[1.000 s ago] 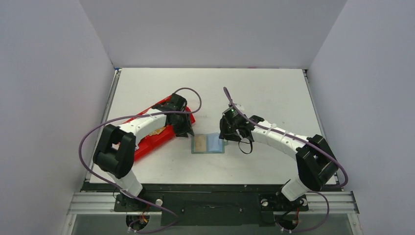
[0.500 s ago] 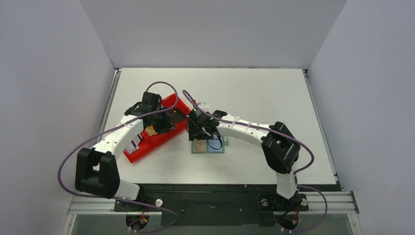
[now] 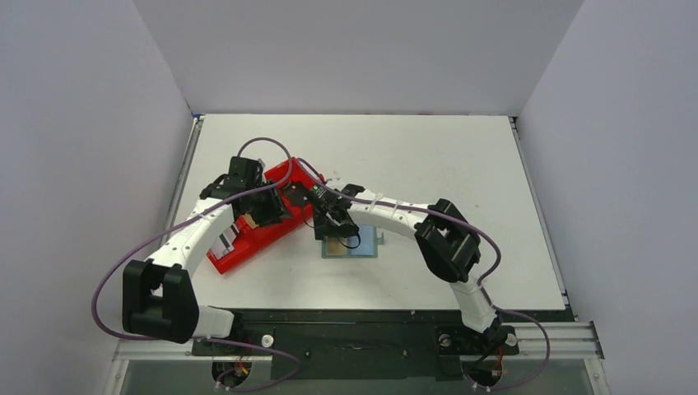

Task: Take the credit cards out of the card holder
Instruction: Remove the credit card from the card holder.

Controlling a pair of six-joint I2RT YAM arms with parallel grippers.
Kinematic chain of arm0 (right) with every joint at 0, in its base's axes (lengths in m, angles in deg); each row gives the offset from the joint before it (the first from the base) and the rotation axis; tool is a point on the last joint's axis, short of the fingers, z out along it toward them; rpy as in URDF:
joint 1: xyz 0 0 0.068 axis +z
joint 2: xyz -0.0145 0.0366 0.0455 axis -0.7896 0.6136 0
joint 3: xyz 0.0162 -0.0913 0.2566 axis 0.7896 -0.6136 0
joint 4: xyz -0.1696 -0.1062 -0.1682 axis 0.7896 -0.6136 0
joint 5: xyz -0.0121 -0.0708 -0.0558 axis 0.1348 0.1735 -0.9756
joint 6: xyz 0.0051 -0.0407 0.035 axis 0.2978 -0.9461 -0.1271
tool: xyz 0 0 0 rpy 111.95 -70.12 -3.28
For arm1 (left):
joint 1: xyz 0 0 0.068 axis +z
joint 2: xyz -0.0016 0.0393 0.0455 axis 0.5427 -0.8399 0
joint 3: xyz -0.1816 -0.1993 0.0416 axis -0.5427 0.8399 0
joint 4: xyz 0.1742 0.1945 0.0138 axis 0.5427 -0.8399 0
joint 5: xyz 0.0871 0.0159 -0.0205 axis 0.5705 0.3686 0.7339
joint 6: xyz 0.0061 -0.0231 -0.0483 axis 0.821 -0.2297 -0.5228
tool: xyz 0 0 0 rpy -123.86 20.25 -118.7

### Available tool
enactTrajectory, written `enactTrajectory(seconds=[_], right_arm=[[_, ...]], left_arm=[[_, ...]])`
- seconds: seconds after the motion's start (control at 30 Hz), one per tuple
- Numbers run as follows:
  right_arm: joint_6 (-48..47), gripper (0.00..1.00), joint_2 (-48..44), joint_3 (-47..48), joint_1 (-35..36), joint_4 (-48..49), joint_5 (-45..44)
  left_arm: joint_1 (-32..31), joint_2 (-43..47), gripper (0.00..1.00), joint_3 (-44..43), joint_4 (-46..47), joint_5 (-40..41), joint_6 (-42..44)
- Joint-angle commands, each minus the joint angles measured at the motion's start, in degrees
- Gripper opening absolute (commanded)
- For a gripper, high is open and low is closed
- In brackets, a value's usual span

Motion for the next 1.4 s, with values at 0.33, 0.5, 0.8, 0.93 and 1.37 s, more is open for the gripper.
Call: enactTrajectory(seconds=[0.33,0.5,0.8,0.93,1.37], right_arm=[[-1.3,0.6,3.4,3.3,1.0,-3.9,-5.3],[-1.3,0.57,4.3,2.2,1.3,-3.9,-4.7],[-1.2,0.25,1.1,-2.8,0.2,1.1,-0.2],[-1.0,0.19,-1.9,-5.3,-0.8,4.7,2.4],[0.7,0.0,-10.0,-11.7,-3.7,12.5,8.6]], left_arm=[[0.6,1.5,0.34,0.5,0.8,-2.5,1.7],[0.5,1.1,0.34,0.4,1.3,-2.8,1.5],[-0.3,-0.1,0.34,1.0,1.9,-3.8,1.4],[-1.7,-0.9,0.34,0.9,2.1,-3.7,1.1],[-8.2,-6.4,0.34,-0.1,4.5,-3.7,-0.7]])
